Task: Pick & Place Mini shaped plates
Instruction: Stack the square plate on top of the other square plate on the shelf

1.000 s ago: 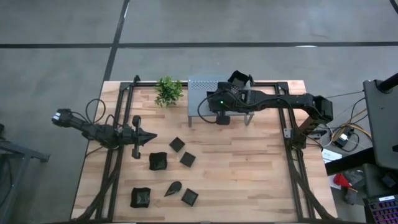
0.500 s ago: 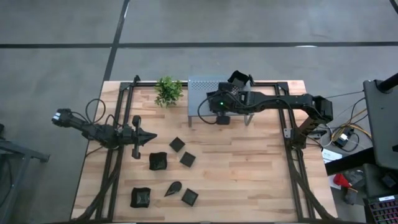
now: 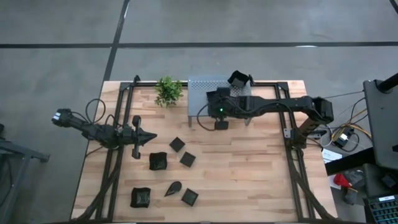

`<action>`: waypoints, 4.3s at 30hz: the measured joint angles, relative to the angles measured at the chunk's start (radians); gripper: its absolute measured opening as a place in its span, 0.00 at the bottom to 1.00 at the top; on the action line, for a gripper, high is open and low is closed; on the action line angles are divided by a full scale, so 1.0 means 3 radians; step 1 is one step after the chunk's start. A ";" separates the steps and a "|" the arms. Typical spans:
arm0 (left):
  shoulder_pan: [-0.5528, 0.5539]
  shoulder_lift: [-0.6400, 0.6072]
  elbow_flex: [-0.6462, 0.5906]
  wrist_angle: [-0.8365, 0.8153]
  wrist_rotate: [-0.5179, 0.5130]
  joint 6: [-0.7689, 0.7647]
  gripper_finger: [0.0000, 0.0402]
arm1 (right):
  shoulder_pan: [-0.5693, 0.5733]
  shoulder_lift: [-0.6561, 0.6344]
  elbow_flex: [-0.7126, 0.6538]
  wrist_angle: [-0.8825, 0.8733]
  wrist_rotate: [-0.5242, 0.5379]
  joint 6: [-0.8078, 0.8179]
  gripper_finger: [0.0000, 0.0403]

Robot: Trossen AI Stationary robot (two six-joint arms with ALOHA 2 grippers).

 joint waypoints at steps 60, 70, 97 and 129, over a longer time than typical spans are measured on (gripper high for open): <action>0.0001 0.0013 0.0000 -0.0062 0.0000 0.0000 0.00 | 0.1213 0.1632 0.0598 0.0756 -0.0905 -0.0788 0.33; 0.0001 0.0013 0.0000 -0.0064 0.0000 -0.0001 0.00 | 0.1188 0.1683 0.0577 0.0759 -0.0907 -0.0796 0.29; 0.0001 0.0013 0.0000 -0.0071 0.0000 0.0000 0.00 | 0.1190 0.1773 0.0579 0.0774 -0.0906 -0.0770 0.03; 0.0001 0.0013 0.0000 -0.0082 0.0000 0.0000 0.00 | 0.1197 0.0875 0.0860 -0.0152 0.0035 0.0053 0.02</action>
